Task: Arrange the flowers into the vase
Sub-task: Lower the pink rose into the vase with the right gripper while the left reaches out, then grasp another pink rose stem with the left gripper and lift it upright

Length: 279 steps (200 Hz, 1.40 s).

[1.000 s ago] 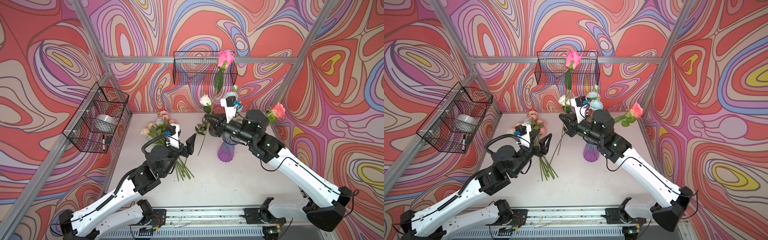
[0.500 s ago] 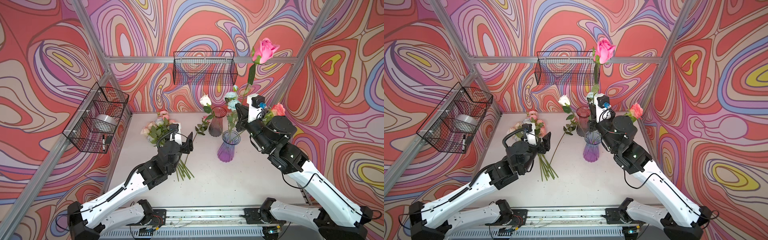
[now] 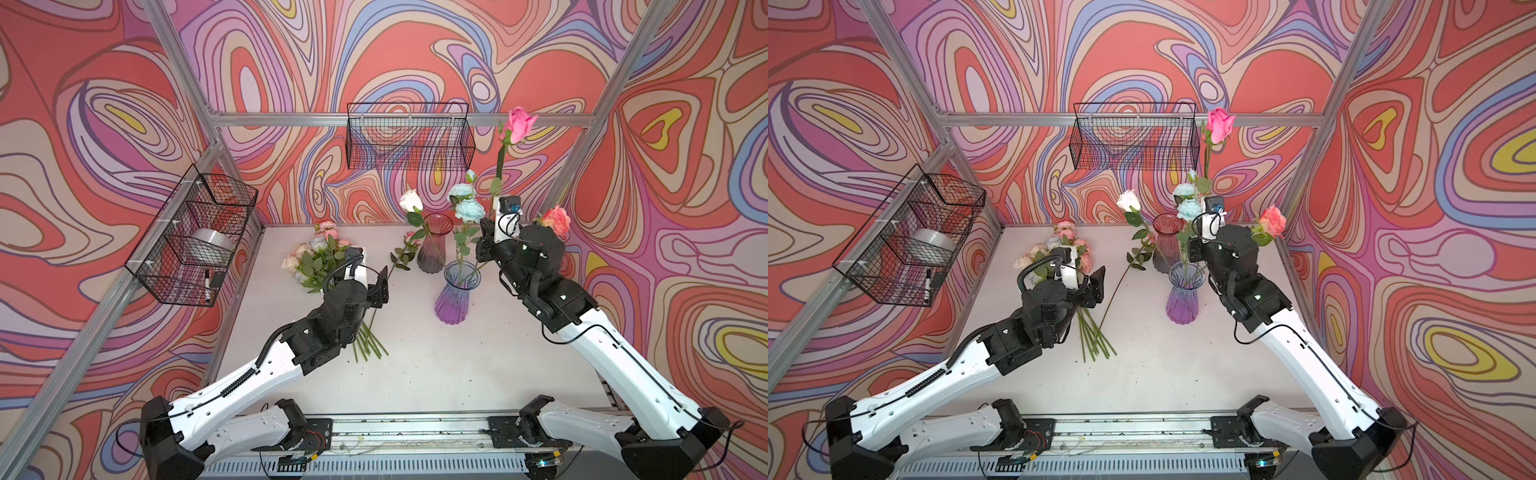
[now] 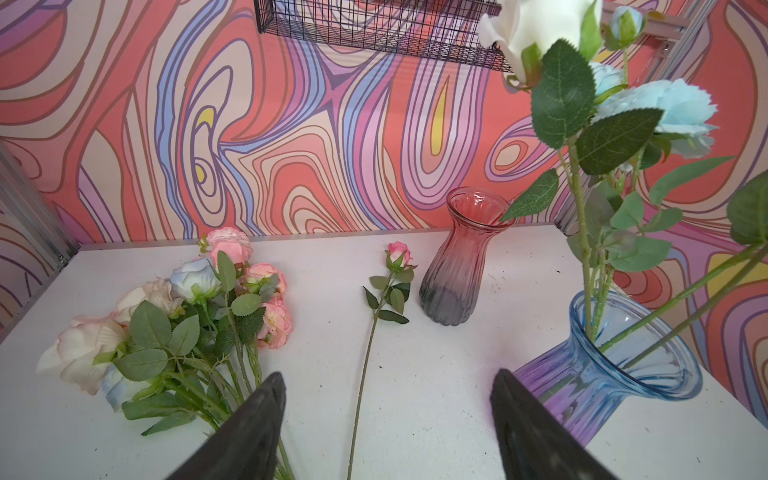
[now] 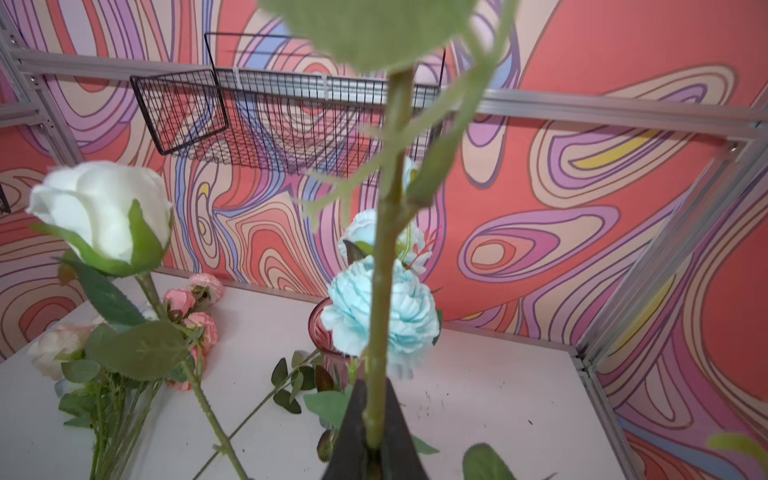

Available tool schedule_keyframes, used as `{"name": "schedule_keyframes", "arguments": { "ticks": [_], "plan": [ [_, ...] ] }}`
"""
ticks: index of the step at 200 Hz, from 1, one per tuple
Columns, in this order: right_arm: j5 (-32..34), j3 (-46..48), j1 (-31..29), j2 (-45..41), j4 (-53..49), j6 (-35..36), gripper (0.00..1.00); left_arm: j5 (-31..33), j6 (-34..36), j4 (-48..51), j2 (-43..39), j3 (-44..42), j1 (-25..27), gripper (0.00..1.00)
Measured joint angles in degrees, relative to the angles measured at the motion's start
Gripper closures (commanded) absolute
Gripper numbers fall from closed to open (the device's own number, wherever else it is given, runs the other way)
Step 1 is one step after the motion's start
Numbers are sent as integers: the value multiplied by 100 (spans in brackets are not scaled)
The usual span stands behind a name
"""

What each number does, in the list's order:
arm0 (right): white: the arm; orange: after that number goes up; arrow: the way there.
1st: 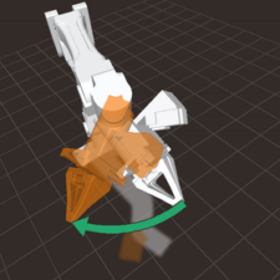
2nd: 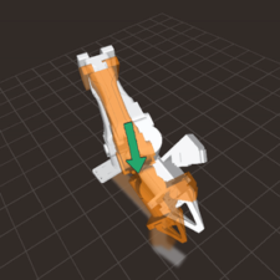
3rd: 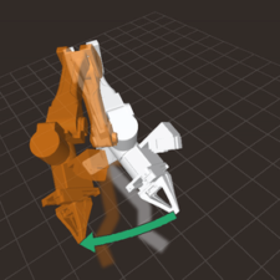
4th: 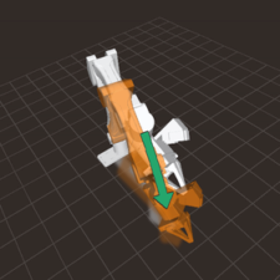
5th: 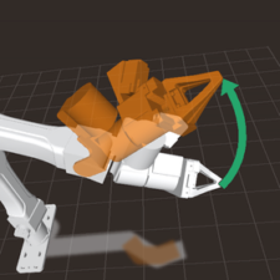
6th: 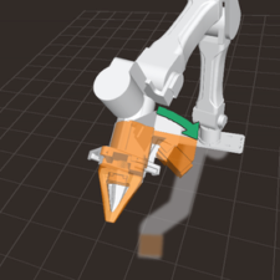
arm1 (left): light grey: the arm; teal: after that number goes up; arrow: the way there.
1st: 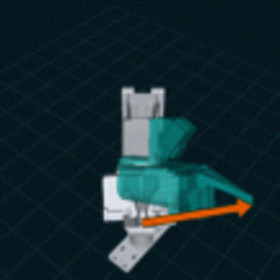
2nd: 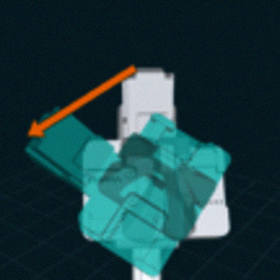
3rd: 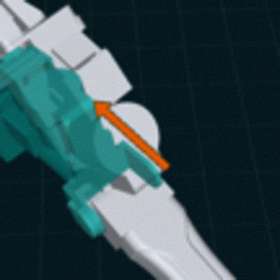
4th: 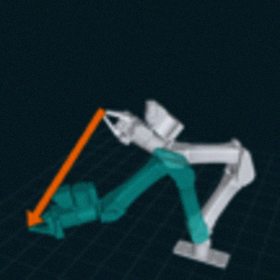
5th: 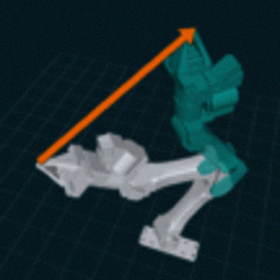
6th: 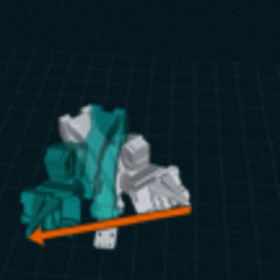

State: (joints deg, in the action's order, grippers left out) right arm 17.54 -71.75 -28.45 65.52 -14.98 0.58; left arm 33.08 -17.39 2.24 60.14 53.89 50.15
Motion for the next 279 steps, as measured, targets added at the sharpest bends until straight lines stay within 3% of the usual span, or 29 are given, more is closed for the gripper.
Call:
{"name": "schedule_keyframes", "arguments": {
  "ticks": [59,105,154,196,247,279],
  "plan": [
    [-39,280,0,127,-216,-328,74,-35,-7,103,125,76,-37,22],
    [-17,280,4,131,-273,-444,69,-76,-26,173,249,111,-39,22],
    [-149,192,4,-219,-466,-623,64,-385,-247,391,717,354,-409,30],
    [-402,31,4,-717,-525,-844,63,-953,-380,916,1847,981,-970,28],
    [-660,378,4,-1016,-557,-1158,63,-1729,-216,2483,4330,2677,-1237,37],
    [-769,643,4,-1027,-660,-1296,63,-2234,-232,3281,5381,3163,-1572,42]
  ]
}}
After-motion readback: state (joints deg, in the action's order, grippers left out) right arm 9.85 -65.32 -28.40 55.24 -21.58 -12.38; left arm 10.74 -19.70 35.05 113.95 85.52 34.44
